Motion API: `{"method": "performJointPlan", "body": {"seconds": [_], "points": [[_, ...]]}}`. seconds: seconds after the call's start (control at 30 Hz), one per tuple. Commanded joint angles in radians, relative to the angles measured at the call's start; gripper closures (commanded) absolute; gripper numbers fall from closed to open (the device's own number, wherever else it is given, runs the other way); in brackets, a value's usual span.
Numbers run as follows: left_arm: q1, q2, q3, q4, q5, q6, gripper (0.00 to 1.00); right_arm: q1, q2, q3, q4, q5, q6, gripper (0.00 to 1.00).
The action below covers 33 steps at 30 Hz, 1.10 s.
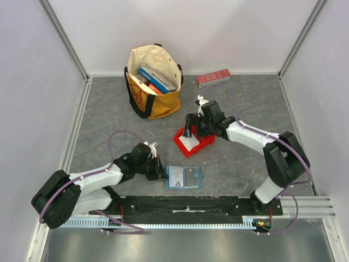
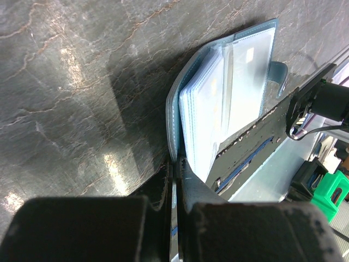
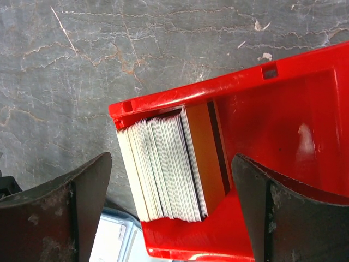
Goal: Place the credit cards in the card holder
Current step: Pick up the credit card from the storage box.
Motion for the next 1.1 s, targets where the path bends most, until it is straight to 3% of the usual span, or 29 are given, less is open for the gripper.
{"method": "performJointPlan", "body": {"seconds": [0.0, 0.43, 1.07], "points": [[-0.004, -0.019, 0.035, -0.013, -0.011, 0.026, 0.98, -0.016, 0.040, 0.052, 0.049, -0.077, -0.034, 0.02], [-0.007, -0.003, 0.038, -0.015, -0.011, 0.030, 0.98, -0.033, 0.084, 0.044, 0.066, -0.181, -0.041, 0.02], [-0.002, 0.003, 0.034, -0.008, -0.008, 0.032, 0.98, -0.058, 0.028, 0.012, 0.064, -0.228, -0.038, 0.21]]}}
